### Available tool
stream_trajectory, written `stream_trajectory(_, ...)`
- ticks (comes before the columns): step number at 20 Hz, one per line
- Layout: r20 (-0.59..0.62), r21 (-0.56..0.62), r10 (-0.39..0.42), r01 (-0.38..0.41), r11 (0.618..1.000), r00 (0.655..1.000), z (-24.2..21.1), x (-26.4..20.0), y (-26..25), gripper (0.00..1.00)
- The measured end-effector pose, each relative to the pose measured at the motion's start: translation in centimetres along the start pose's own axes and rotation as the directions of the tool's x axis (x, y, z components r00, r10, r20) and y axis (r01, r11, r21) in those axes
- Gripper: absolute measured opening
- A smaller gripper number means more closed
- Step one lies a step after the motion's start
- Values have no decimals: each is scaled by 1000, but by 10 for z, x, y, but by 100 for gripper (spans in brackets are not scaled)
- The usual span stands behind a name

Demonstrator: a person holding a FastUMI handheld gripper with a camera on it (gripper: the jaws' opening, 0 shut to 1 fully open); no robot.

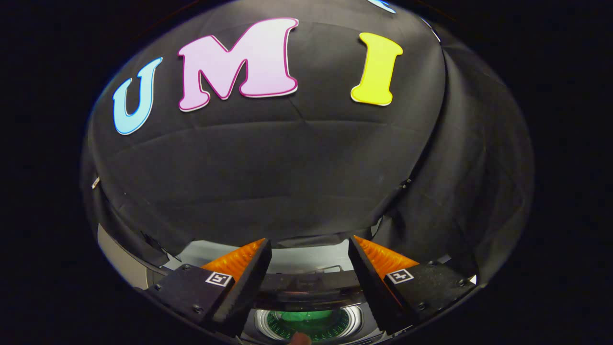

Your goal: Put the clothes into the washing machine and then close the washing machine lid.

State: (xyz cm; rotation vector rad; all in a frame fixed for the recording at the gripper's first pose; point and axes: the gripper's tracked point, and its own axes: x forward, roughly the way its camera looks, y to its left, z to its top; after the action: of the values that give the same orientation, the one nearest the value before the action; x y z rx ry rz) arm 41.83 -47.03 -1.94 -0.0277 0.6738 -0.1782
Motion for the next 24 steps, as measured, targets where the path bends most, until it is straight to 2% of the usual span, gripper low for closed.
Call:
stream_trajectory(3,-42,12,16,-16,1000,999,-19,4,2,100)
stream_trajectory(7,-37,-6,14,-14,1000,999,-25,-1,2,100)
stream_trajectory(16,13,-8,17,-17,1000,1000,-53,-44,-1,100)
stream_trajectory(24,5,-12,17,-17,1000,1000,-89,-70,-4,99)
